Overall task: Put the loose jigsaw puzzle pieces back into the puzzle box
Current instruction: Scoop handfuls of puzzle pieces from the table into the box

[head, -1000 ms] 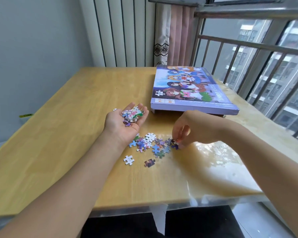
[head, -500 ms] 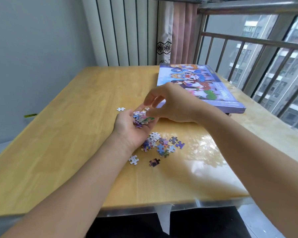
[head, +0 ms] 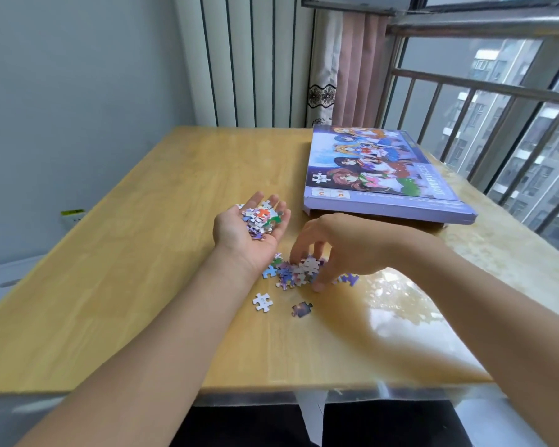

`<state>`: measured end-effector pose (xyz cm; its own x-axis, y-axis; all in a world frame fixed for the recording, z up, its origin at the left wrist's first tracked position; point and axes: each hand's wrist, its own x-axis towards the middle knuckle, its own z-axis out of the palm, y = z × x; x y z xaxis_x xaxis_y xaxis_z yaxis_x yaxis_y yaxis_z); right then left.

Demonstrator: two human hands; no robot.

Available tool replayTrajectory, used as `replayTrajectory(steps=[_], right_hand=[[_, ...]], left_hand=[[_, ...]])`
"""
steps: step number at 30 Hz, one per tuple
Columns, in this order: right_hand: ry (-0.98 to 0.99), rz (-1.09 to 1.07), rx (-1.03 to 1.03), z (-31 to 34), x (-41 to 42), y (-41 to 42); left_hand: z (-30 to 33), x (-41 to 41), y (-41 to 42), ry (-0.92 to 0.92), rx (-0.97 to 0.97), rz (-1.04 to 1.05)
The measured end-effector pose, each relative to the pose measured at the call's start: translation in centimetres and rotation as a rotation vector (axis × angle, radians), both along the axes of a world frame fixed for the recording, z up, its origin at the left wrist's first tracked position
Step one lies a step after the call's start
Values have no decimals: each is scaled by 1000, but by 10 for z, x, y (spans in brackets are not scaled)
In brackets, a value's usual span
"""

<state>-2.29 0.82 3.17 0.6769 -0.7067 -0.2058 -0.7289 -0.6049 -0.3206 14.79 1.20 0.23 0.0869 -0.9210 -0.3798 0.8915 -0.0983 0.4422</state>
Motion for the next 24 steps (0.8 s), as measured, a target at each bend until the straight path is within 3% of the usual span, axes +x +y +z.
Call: replayTrajectory(steps=[8,20,24], right_hand=[[51,-61,34,5,7,-4],[-46,-54,62,1,2,-2],[-307,-122,15,10,-2,-9]], left_hand=[[0,-1,0,-26,13,-27],[1,-2,0,-52,-13,-60],[0,-3,0,-53,-3,-72]])
